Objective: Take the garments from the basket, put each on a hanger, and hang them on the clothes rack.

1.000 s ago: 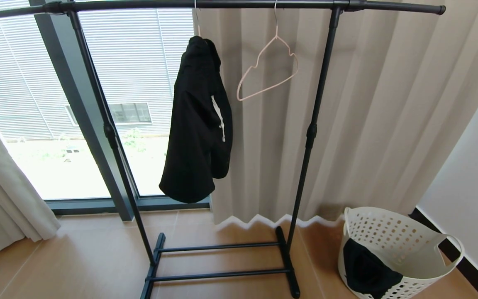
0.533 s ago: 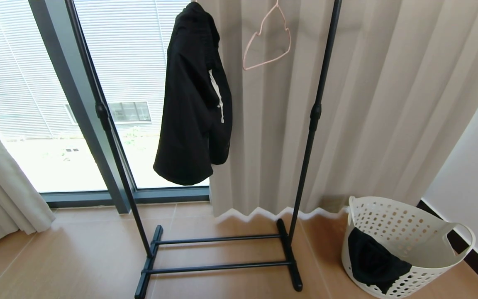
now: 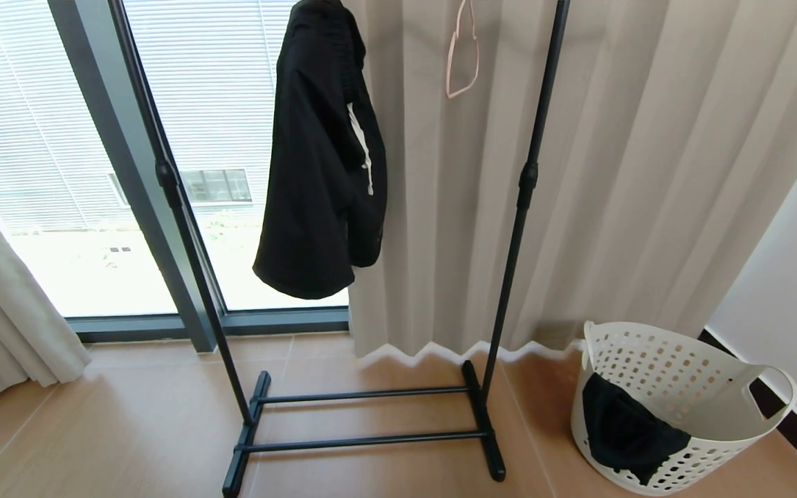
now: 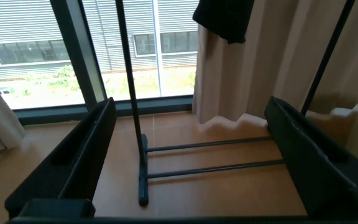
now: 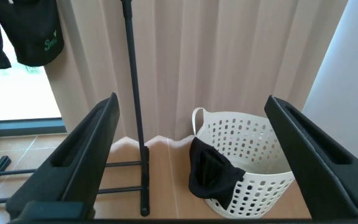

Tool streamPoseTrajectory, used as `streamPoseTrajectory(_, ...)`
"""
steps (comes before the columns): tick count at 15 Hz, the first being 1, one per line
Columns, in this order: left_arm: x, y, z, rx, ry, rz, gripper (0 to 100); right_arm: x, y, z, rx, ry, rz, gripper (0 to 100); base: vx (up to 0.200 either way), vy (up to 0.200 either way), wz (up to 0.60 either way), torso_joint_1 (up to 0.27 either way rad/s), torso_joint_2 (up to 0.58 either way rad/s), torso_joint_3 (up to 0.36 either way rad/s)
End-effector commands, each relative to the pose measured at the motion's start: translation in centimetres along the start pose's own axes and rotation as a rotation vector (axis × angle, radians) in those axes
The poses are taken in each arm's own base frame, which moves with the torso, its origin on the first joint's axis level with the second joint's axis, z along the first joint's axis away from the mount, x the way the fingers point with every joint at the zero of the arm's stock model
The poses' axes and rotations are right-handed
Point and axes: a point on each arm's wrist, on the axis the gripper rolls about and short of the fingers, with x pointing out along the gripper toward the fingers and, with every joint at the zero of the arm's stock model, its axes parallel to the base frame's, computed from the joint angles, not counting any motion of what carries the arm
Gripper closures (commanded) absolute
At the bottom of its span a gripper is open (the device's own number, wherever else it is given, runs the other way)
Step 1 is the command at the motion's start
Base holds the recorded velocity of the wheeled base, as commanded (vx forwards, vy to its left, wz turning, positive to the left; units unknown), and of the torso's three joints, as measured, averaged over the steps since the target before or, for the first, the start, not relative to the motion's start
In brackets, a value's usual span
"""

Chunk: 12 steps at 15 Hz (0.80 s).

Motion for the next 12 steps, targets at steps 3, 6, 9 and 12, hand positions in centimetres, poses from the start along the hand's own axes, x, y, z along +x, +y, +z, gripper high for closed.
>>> streamPoseTrajectory(3,0.01,0.01,0.01,0.000,0.001,0.000,0,0.01,0.00,0.00,0.001,0.001,0.000,0,0.000,0.000,-0.60,0.002,0.00,0.005)
streamPoseTrajectory(6,0.01,0.00,0.01,0.000,0.001,0.001,0,0.01,0.00,0.02,0.001,0.000,0.000,0,0.000,0.000,-0.60,0.002,0.00,0.004)
streamPoseTrajectory(9,0.01,0.00,0.01,0.000,0.001,0.000,0,0.01,0.00,0.00,0.001,0.001,0.000,0,0.000,0.000,0.00,0.000,0.00,0.000)
streamPoseTrajectory(12,0.01,0.00,0.01,0.000,0.001,0.000,0,0.01,0.00,0.00,0.001,0.001,0.000,0,0.000,-0.200,0.00,0.004,0.00,0.005)
